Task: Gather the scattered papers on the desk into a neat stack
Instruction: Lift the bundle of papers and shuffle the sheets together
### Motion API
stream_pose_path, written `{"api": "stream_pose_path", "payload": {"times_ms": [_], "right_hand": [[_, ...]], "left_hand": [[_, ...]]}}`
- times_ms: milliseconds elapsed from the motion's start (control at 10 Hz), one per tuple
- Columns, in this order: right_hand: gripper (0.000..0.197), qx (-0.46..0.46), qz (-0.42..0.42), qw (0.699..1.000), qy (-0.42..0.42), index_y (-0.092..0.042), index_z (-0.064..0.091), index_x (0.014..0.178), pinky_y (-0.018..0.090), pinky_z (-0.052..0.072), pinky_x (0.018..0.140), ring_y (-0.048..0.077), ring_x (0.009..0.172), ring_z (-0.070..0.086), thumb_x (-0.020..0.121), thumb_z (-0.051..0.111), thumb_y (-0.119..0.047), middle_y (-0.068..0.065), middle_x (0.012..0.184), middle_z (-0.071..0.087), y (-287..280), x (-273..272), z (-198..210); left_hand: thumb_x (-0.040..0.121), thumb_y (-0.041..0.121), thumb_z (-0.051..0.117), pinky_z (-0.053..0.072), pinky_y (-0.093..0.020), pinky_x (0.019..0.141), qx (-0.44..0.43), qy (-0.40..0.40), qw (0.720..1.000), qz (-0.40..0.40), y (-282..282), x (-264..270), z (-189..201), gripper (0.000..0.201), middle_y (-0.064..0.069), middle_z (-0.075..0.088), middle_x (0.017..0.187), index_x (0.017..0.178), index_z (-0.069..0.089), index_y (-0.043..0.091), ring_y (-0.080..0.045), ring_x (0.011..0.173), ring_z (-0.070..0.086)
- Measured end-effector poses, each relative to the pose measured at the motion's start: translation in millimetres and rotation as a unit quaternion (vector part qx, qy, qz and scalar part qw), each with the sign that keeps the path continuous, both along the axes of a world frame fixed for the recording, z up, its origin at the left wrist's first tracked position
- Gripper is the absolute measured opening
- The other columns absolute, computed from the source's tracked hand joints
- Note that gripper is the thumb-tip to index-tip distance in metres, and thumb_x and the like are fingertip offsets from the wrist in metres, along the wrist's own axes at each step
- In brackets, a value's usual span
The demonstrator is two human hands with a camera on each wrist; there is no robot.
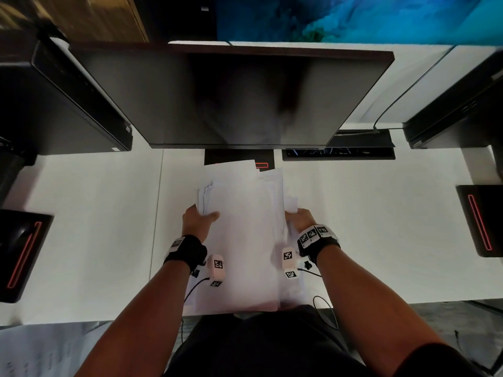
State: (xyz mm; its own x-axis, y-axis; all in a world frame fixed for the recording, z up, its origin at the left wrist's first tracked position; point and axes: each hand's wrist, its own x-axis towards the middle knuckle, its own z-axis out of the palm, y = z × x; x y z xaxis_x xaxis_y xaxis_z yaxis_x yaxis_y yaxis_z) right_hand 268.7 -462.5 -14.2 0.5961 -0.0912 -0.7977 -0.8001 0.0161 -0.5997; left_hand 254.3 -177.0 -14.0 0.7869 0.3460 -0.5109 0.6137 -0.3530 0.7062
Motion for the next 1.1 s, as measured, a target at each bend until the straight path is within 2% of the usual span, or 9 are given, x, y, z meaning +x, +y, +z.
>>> {"api": "stream_pose_path", "payload": {"times_ms": [200,300,400,500,600,800,900,1000,1100], "right_hand": [[0.038,-0.029,0.006,0.999,0.015,0.0,0.074,0.085,0.047,0.056,0.077,0.033,0.079,0.07,0.057,0.083,-0.023,0.019,0.09,0.075,-12.1,3.9,-17.3],[0.032,-0.017,-0.001,1.0,0.01,0.002,0.073,0.081,0.042,0.052,0.072,0.031,0.078,0.065,0.054,0.079,-0.016,0.017,0.082,0.07,-16.4,3.8,-27.7],[0.02,-0.021,-0.001,1.0,-0.007,-0.004,0.073,0.075,0.04,0.056,0.074,0.031,0.078,0.071,0.065,0.081,-0.019,0.013,0.079,0.074,-12.9,5.5,-14.9],[0.007,-0.001,-0.016,1.0,-0.023,-0.008,0.069,0.084,0.02,0.054,0.055,0.017,0.06,0.068,0.091,0.067,-0.01,-0.003,0.063,0.072,-14.9,7.7,-10.0],[0.012,0.009,-0.026,0.999,-0.028,-0.003,0.069,0.101,0.024,0.055,0.06,0.023,0.07,0.069,0.091,0.067,-0.01,0.004,0.074,0.073,-21.3,7.7,-10.6],[0.013,-0.003,-0.023,1.0,0.013,-0.014,0.061,0.076,0.03,0.038,0.057,0.02,0.053,0.055,0.085,0.065,-0.023,0.015,0.075,0.059,-30.8,6.5,-12.9],[0.031,0.061,-0.066,0.996,0.009,-0.024,0.066,0.077,0.02,0.046,0.051,0.008,0.048,0.062,0.1,0.048,-0.035,-0.002,0.063,0.068,-31.4,5.1,-11.0],[0.058,0.075,-0.08,0.994,0.015,-0.027,0.075,0.086,0.03,0.052,0.078,0.013,0.079,0.069,0.074,0.055,-0.08,-0.001,0.089,0.072,-33.4,6.4,-9.7],[0.057,0.107,-0.084,0.991,0.009,-0.025,0.062,0.086,0.022,0.048,0.056,0.006,0.056,0.063,0.092,0.031,-0.072,-0.007,0.065,0.066,-32.4,7.8,-2.4]], "left_hand": [[0.083,0.008,0.078,0.056,-0.023,0.066,-0.133,-0.03,0.989,0.049,12.7,-6.1,9.2,0.02,-0.006,0.075,0.092,0.101,0.072,0.013,-0.025,0.084,0.072],[0.081,0.006,0.08,0.059,-0.033,0.073,-0.205,-0.03,0.976,0.073,21.1,-10.8,13.1,0.027,-0.013,0.077,0.096,0.108,0.073,0.006,-0.03,0.086,0.074],[0.078,0.002,0.08,0.059,-0.035,0.07,-0.253,-0.022,0.963,0.089,25.7,-14.9,18.4,0.026,-0.015,0.077,0.095,0.103,0.074,0.004,-0.035,0.088,0.073],[0.078,0.0,0.079,0.06,-0.034,0.073,-0.273,-0.037,0.959,0.066,27.4,-18.9,26.4,0.025,-0.013,0.077,0.099,0.102,0.075,0.007,-0.029,0.089,0.075],[0.078,-0.004,0.077,0.057,-0.036,0.086,-0.273,-0.057,0.96,0.02,28.2,-22.3,27.9,0.034,-0.011,0.076,0.107,0.11,0.072,0.007,-0.025,0.096,0.074],[0.079,-0.016,0.071,0.053,-0.02,0.081,-0.232,-0.058,0.969,-0.067,24.7,-27.8,30.5,0.055,0.016,0.076,0.081,0.076,0.081,0.038,0.0,0.081,0.07],[0.085,-0.02,0.06,0.053,-0.038,0.098,-0.261,-0.034,0.964,-0.046,26.5,-31.3,29.3,0.06,0.009,0.078,0.092,0.082,0.082,0.036,-0.017,0.099,0.07],[0.077,0.001,0.069,0.053,-0.043,0.098,-0.284,-0.037,0.958,-0.026,23.0,-31.9,38.9,0.035,0.009,0.078,0.086,0.074,0.082,0.034,-0.01,0.09,0.073],[0.06,0.027,0.075,0.051,-0.044,0.094,-0.319,-0.103,0.941,-0.051,22.7,-30.0,41.9,0.018,0.009,0.078,0.083,0.074,0.081,0.034,-0.007,0.085,0.072]]}}
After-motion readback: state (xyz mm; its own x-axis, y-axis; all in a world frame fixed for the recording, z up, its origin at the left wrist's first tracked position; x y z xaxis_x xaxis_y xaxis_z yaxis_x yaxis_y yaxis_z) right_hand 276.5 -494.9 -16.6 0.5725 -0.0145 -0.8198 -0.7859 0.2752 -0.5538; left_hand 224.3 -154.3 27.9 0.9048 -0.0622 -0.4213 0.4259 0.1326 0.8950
